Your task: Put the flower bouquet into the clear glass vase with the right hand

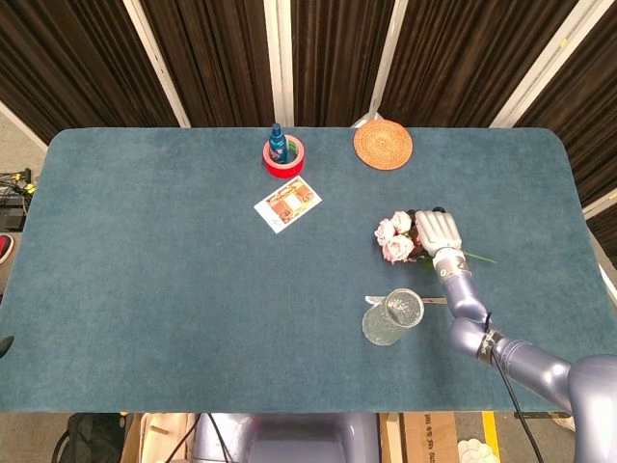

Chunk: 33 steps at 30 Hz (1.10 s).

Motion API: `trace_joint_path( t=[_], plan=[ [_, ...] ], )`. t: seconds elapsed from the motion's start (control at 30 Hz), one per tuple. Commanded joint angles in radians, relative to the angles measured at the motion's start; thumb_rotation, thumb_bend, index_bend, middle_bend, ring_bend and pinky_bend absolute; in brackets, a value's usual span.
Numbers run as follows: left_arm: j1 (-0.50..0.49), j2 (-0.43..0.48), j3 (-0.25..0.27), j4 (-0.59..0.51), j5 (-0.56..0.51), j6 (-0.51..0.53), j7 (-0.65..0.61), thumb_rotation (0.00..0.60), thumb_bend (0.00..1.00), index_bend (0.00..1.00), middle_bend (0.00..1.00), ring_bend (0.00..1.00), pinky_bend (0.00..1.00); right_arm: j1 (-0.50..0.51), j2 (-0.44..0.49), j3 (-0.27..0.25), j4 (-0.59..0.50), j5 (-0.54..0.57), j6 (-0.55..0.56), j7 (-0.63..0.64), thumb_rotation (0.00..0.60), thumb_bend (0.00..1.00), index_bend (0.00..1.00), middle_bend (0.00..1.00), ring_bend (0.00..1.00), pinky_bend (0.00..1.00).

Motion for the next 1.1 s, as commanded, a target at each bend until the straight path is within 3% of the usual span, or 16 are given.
trace_joint_path(
  t=[0.03,0.23,0.5,0.8,1.1],
  plan=[
    [-0.001,0.000,0.000,-0.001,0.000,-0.001,0.001,0.600,0.21,0.12,0.00,0.00,0.05,-0.013,0.015,0.019,-0.024,-0.018,0.007,0.037,0.600,0.38,0.42,0.39,0.47,0.19],
    [-0.003,0.000,0.001,-0.001,0.001,-0.005,0.000,0.600,0.21,0.13,0.00,0.00,0.05,-0.060,0.106,0.084,-0.136,-0.088,-0.010,0.189,0.600,0.39,0.42,0.39,0.47,0.19],
    [-0.006,-0.001,0.006,-0.004,0.010,-0.010,0.004,0.600,0.21,0.13,0.00,0.00,0.05,-0.121,0.276,0.230,-0.288,-0.172,-0.031,0.432,0.600,0.39,0.44,0.39,0.47,0.19],
    [-0.010,-0.008,0.009,-0.007,0.024,-0.009,0.018,0.600,0.21,0.13,0.00,0.00,0.05,-0.284,0.442,0.505,-0.541,-0.179,-0.041,0.908,0.600,0.39,0.47,0.40,0.47,0.19],
    [-0.007,-0.007,0.006,0.000,0.030,0.004,-0.011,0.600,0.21,0.13,0.00,0.00,0.05,-0.443,0.590,0.654,-0.859,-0.110,0.119,1.067,0.600,0.39,0.47,0.40,0.47,0.19]
  ],
)
